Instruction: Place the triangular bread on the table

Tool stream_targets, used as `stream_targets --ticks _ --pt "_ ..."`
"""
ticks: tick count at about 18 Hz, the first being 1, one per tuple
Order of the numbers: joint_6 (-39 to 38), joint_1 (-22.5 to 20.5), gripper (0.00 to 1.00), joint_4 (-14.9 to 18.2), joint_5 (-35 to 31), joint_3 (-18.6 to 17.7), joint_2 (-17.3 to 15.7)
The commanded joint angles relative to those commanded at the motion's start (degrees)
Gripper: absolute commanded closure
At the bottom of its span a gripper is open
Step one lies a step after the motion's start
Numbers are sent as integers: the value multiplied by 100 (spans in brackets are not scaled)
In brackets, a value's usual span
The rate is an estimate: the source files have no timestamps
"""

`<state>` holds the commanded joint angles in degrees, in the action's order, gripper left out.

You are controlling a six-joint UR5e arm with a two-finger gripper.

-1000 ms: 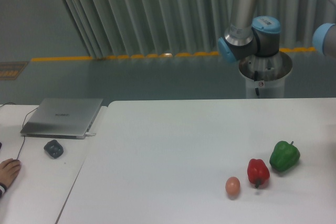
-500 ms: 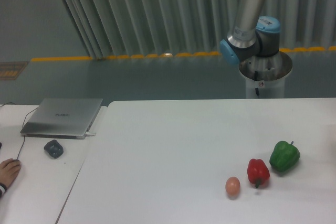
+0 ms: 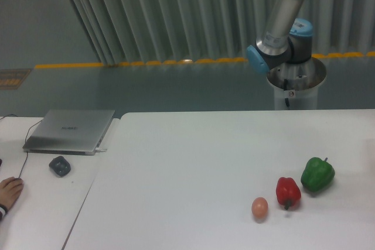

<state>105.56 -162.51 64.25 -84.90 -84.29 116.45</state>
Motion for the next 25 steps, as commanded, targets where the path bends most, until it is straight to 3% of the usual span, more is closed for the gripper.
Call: stream_targets --ticks 25 --pt "70 -202 0 53 -62 27 220"
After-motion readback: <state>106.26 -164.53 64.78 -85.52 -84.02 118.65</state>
